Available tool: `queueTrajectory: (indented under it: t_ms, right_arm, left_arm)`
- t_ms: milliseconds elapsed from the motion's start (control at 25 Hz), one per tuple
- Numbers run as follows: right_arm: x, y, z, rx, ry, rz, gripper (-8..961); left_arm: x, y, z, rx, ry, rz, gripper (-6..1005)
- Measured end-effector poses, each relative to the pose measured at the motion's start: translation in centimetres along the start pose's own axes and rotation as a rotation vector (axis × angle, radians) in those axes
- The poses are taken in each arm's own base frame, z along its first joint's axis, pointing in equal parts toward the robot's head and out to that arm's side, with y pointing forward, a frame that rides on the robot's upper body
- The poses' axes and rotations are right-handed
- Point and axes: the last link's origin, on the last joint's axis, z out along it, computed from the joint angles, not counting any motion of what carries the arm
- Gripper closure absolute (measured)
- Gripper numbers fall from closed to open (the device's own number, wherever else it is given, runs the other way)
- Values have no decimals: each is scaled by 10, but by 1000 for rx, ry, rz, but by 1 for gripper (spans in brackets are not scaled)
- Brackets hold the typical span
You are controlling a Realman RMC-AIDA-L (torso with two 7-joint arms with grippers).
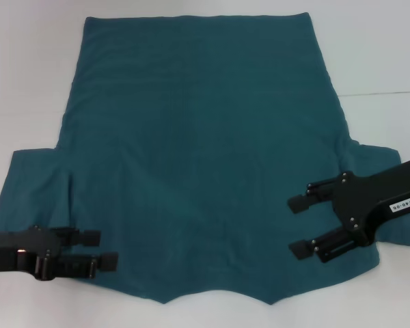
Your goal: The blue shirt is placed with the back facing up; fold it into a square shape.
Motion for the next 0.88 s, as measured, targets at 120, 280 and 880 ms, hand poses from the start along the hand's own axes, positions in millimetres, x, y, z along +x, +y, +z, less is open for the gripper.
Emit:
queueTrajectory:
  t_ms: [120, 280, 880]
  right_arm:
    - [0, -1, 0, 5, 0, -1, 38]
    - [0, -1, -1, 9, 0, -2, 38]
    - [-1, -1, -1, 8, 0, -5, 38]
  left_arm:
    - [1, 0, 0, 2, 2, 2, 122]
    - [3, -2, 1, 11, 0, 6, 122]
    - [7, -6, -5, 56, 14, -62, 123]
